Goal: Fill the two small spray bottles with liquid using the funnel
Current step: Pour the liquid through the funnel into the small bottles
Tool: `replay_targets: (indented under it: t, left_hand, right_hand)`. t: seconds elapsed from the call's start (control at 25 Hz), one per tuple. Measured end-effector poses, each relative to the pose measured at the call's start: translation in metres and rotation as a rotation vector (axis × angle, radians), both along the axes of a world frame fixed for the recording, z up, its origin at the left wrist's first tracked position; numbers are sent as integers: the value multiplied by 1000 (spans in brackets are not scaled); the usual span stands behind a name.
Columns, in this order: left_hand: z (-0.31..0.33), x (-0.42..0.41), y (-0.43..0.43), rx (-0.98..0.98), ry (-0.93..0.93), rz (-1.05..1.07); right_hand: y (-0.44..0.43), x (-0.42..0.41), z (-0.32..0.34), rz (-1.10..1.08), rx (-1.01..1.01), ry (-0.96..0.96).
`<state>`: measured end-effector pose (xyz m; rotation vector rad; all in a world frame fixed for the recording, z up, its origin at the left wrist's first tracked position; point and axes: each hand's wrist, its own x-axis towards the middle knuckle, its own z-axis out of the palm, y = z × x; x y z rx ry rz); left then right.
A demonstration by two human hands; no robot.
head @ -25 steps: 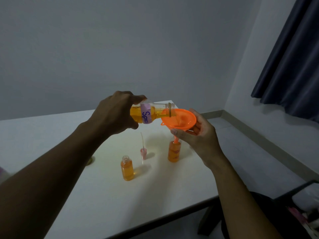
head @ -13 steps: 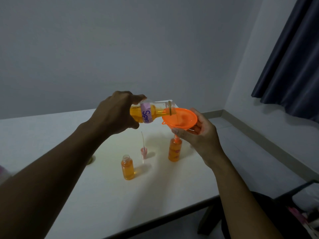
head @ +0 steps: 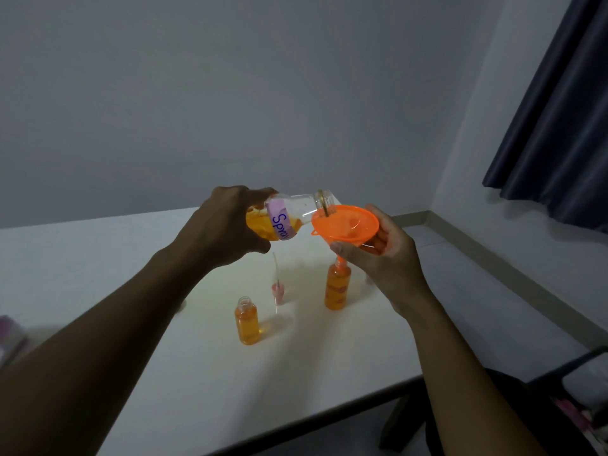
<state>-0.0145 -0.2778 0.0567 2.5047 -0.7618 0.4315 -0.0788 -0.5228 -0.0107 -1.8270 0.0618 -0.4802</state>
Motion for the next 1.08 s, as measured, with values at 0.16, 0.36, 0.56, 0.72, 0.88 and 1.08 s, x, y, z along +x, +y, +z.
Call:
replay_targets:
  t: [0.16,0.36,0.56,0.72,0.88,1.08]
  left_hand:
    - [-3,-1,3,-17,20,28]
    - [-6,-7,6,-61,25,37]
    - [-8,-9,10,-94,23,56]
    - [-12,-9,14,-122,34,70]
    - [-18,-12,25,-159,56,86]
    - [-24,-18,62,-353,97,202]
  right_hand:
    - [1,1,2,-23,-8,-4]
    - [1,2,0,-23,-8,-5]
    - [3,1,1,-32,-39,-8]
    - [2,-1,3,-50,-2,-5]
    - [4,-4,16,-78,56,-11]
    - [17,-1,36,-82,277,-146]
